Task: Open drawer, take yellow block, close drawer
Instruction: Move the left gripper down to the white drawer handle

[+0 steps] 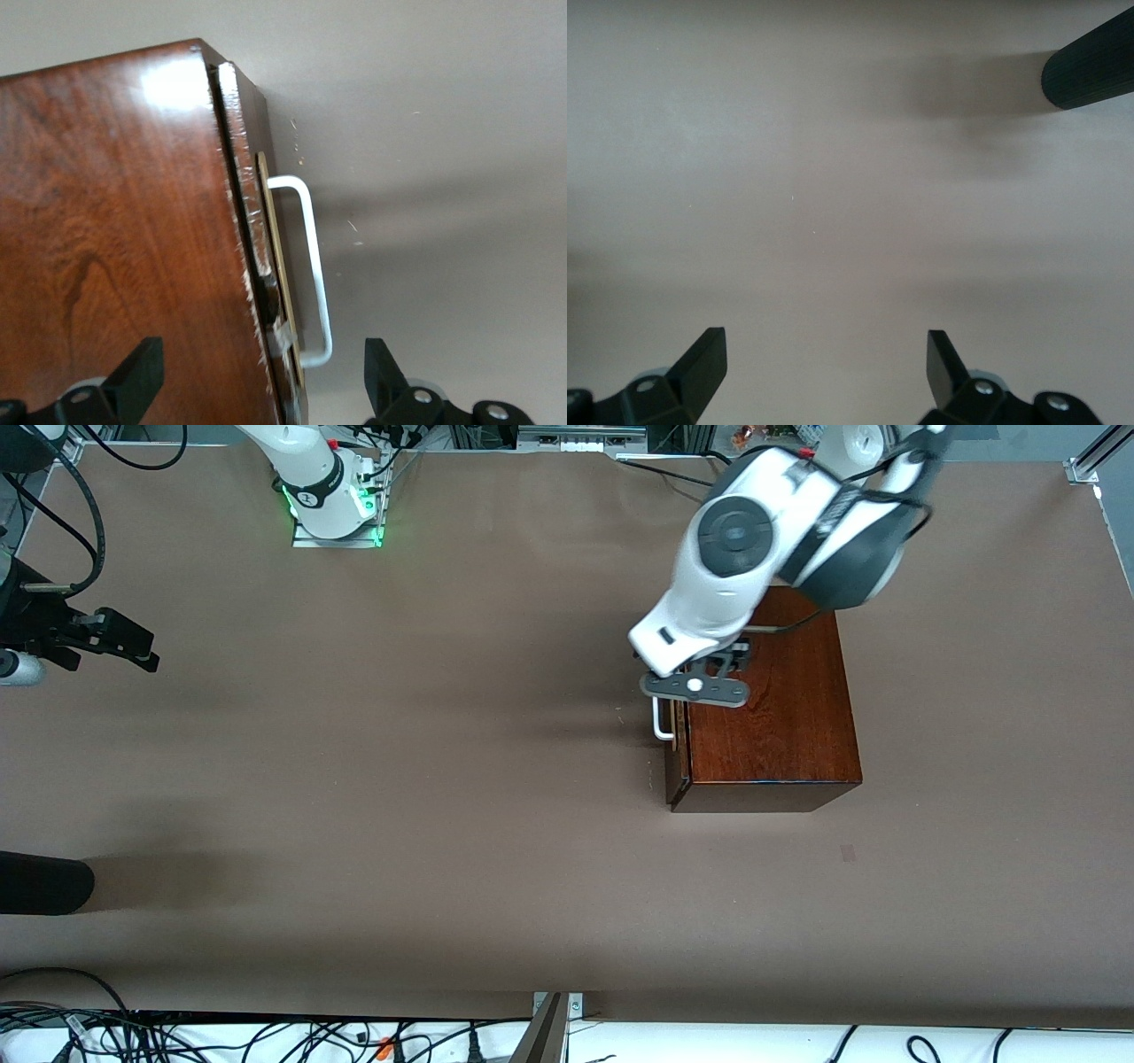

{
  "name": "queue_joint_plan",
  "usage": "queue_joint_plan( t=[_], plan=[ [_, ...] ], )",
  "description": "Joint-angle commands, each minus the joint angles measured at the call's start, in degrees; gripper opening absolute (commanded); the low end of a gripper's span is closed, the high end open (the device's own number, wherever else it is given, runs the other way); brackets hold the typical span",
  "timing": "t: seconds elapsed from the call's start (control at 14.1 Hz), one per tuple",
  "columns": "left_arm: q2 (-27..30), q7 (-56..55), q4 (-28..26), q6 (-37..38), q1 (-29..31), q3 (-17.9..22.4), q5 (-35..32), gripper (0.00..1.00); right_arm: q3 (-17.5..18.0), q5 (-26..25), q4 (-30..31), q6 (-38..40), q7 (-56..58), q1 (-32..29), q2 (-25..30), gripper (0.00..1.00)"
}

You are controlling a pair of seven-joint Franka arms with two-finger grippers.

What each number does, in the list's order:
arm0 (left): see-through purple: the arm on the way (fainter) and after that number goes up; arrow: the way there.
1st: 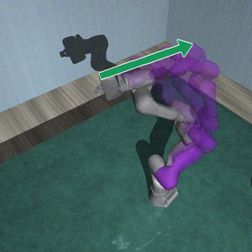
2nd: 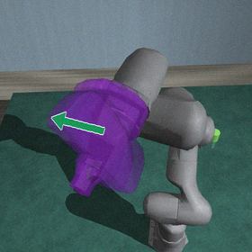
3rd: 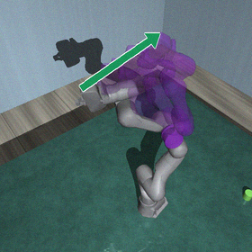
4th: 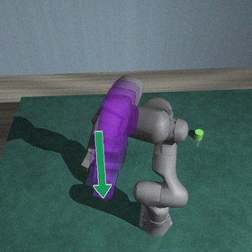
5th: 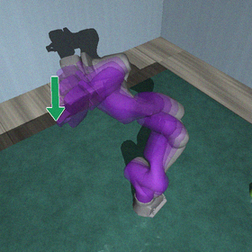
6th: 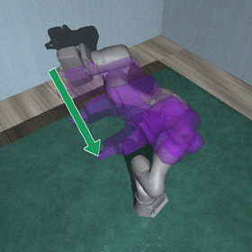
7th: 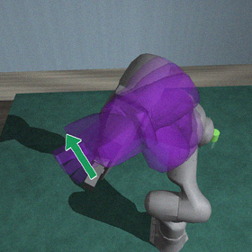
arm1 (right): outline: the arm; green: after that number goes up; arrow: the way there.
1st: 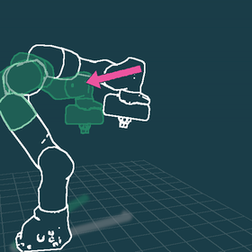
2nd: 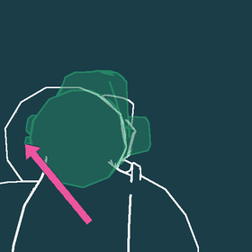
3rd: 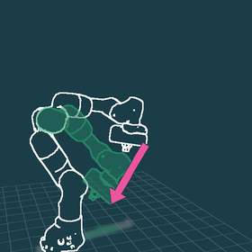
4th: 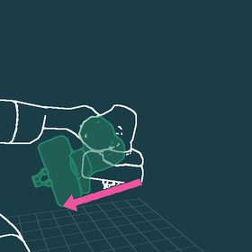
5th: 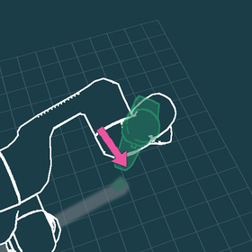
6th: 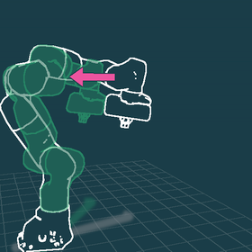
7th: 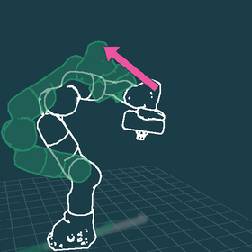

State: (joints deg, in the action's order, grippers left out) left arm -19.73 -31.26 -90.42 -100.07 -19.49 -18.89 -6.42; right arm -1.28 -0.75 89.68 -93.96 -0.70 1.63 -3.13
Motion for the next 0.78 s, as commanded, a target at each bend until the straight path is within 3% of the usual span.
queue_joint_plan(
  t=[0.0, 0.28, 0.71],
  plan=[
    [-4.3, -6.0, 2.3, -0.6, -5.4, 0.3, -7.4, 1.00, 0.8, 0.0, 0.5, -0.3, 0.0, -0.9, 0.8, 1.00],
    [-9.4, -11.5, 1.6, -1.9, -9.3, 0.3, -14.5, 1.00, 0.8, 0.0, 0.6, -0.3, 0.0, -0.8, 0.8, 1.00],
    [-12.0, -17.1, -0.3, -5.8, -10.2, 0.4, -15.6, 1.00, 0.8, 0.0, 0.6, -0.3, 0.0, -0.8, 0.8, 1.00]
  ],
)
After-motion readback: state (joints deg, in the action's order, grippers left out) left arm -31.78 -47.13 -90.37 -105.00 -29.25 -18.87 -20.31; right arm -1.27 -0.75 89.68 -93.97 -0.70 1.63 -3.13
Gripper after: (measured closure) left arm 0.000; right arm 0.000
